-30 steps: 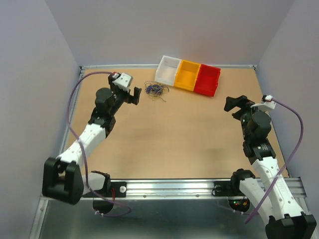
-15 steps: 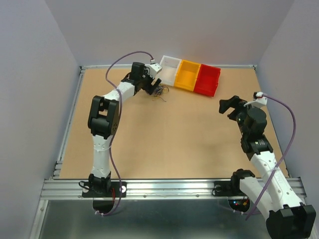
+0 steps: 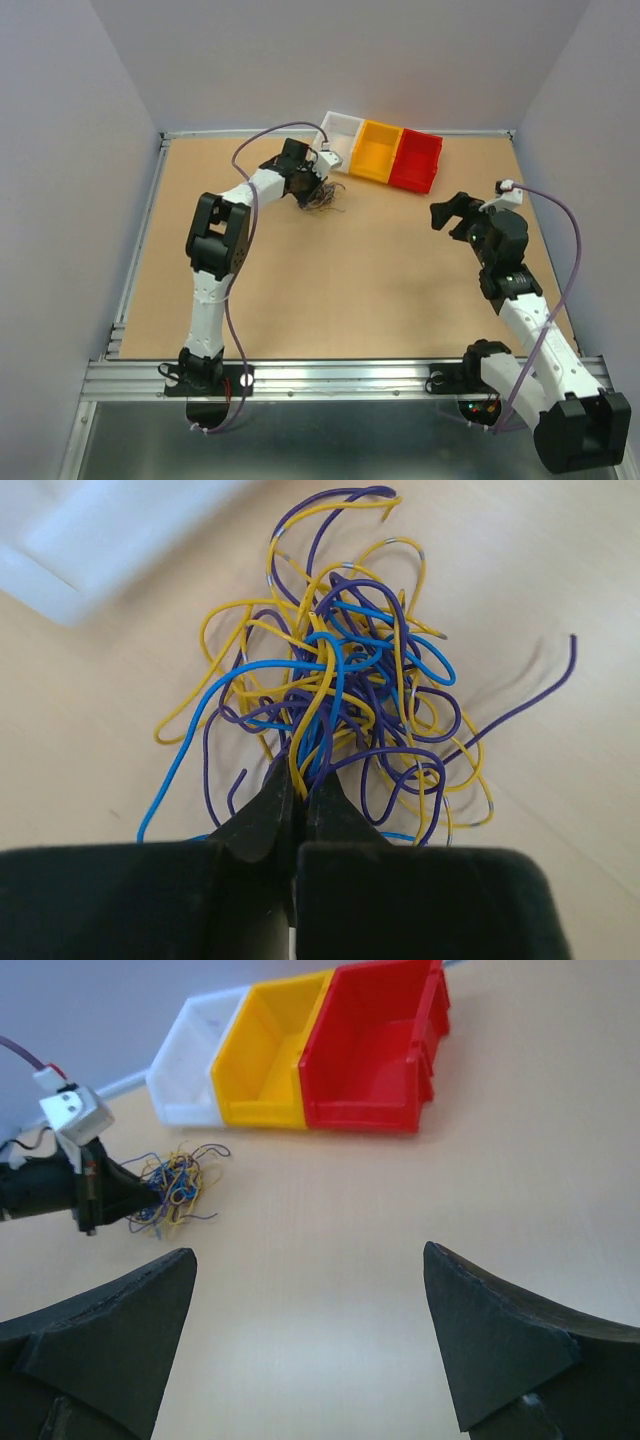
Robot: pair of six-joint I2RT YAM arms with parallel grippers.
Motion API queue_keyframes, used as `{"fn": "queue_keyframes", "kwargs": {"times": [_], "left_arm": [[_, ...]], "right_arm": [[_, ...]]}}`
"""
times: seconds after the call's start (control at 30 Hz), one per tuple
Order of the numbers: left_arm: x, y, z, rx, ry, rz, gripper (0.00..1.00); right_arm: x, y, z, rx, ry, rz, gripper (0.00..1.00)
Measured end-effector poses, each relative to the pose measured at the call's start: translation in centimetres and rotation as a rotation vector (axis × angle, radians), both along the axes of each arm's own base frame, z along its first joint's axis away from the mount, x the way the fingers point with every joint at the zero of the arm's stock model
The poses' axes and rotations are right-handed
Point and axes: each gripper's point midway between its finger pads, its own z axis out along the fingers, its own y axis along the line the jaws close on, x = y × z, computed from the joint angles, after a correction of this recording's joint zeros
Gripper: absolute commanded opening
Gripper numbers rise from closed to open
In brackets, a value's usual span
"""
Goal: Untangle the cables
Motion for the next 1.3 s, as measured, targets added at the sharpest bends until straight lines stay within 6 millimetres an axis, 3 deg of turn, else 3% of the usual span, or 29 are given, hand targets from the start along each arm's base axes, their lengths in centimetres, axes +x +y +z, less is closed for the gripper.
{"fn": "queue_keyframes", "kwargs": {"times": [0.13,0.2,0.27,0.3,0.37,0.4,0.43,0.53,0.67,0.77,0.87,1.07,1.17,1.3], "left_arm": [[-7.3,0.4,1.5,-0.074,0.142,-0.072,0.0],[-11.5,0.4,3.9,-0.137,0.186,-0.108,0.0],[-14.3,-0.2,6.7,-0.219,0.19,-0.137,0.1],[-15.4,-0.4,8.1,-0.26,0.176,-0.153,0.37],[-16.9,-0.9,10.5,-0.325,0.148,-0.183,0.67],[-17.5,-1.2,11.4,-0.351,0.13,-0.205,0.91],[-17.9,-1.5,11.9,-0.373,0.119,-0.22,0.95],[-18.3,-1.8,11.7,-0.394,0.117,-0.236,0.98],[-19.0,-1.3,8.9,-0.372,0.164,-0.218,0.98],[-18.9,-0.7,7.7,-0.345,0.161,-0.189,0.98],[-18.7,-0.2,7.1,-0.322,0.14,-0.162,0.96],[-17.9,-0.1,6.9,-0.28,0.082,-0.152,0.95],[-18.1,-1.1,6.8,-0.263,0.063,-0.18,0.95],[-18.6,-2.8,5.8,-0.238,0.063,-0.229,0.88]], "right_arm": [[0.9,1.8,-3.2,-0.008,0.096,0.099,1.0],[1.1,2.5,-4.8,-0.006,0.147,0.144,0.99],[1.2,3.4,-5.8,0.0,0.175,0.19,0.97],[1.2,3.7,-5.9,0.004,0.177,0.21,0.96],[1.3,4.9,-5.8,0.021,0.167,0.282,0.96],[1.2,5.8,-5.8,0.033,0.162,0.334,0.96],[1.4,6.1,-5.8,0.034,0.154,0.346,0.96],[1.4,7.8,-6.0,0.051,0.145,0.441,0.96],[1.3,10.3,-7.1,0.048,0.181,0.548,0.95],[1.9,12.7,-7.8,0.021,0.203,0.626,0.87],[2.1,15.3,-8.7,-0.016,0.228,0.699,0.78],[2.2,19.6,-10.3,-0.126,0.288,0.803,0.72],[1.4,20.7,-11.6,-0.19,0.328,0.83,0.67],[0.3,20.7,-13.1,-0.256,0.388,0.821,0.67]]}}
